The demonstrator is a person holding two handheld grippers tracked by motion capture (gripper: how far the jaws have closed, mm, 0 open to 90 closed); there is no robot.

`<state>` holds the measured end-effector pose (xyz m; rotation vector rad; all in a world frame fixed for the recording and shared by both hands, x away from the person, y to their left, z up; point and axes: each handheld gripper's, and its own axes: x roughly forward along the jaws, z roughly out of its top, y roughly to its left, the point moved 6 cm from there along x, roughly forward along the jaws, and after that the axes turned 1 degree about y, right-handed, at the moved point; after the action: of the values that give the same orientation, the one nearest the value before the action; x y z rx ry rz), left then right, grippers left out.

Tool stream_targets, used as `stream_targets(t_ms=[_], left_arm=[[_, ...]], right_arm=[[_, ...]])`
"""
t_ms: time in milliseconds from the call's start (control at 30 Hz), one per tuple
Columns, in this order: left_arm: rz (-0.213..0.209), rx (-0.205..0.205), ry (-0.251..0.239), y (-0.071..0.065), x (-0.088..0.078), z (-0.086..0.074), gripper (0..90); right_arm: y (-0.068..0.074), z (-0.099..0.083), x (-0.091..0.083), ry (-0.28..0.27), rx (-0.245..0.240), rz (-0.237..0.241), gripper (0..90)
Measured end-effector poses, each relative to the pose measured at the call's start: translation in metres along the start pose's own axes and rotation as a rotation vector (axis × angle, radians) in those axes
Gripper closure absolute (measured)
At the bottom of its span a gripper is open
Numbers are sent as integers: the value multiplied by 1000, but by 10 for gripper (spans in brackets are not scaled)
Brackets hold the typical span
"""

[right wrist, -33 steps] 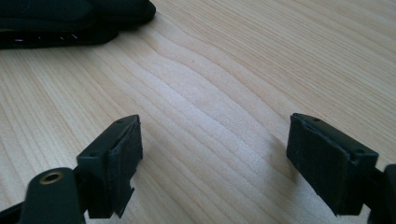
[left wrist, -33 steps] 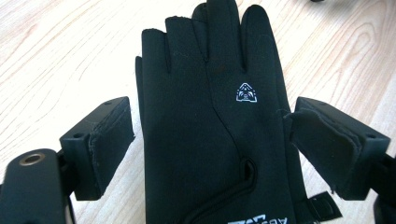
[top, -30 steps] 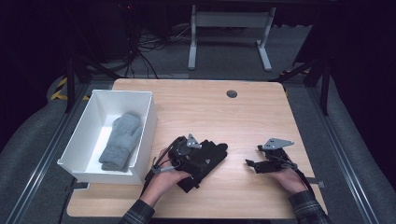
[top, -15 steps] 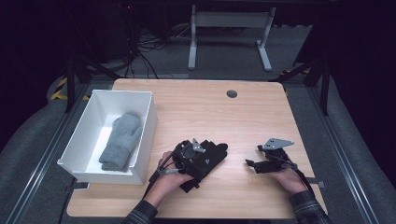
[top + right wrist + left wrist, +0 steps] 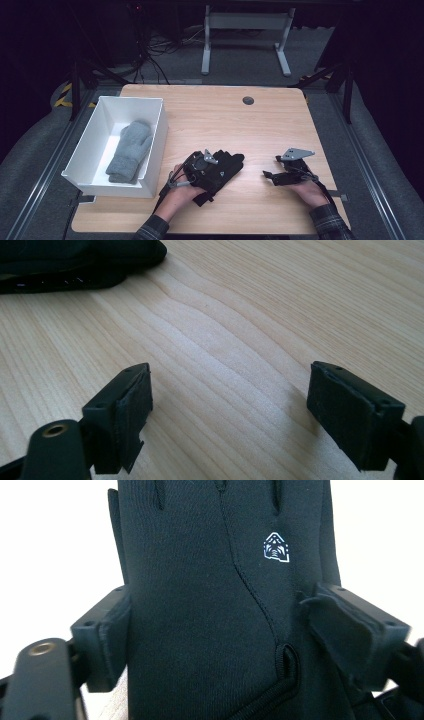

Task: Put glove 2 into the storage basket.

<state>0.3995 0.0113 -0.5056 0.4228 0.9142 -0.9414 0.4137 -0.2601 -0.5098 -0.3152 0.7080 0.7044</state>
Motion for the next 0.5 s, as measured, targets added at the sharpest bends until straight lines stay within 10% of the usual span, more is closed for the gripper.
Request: stream_targets(t_ms=[500], left_arm=[[-102, 11, 20, -8, -7, 1, 658]], right_arm=[[0, 0, 0, 0, 0, 0, 190]])
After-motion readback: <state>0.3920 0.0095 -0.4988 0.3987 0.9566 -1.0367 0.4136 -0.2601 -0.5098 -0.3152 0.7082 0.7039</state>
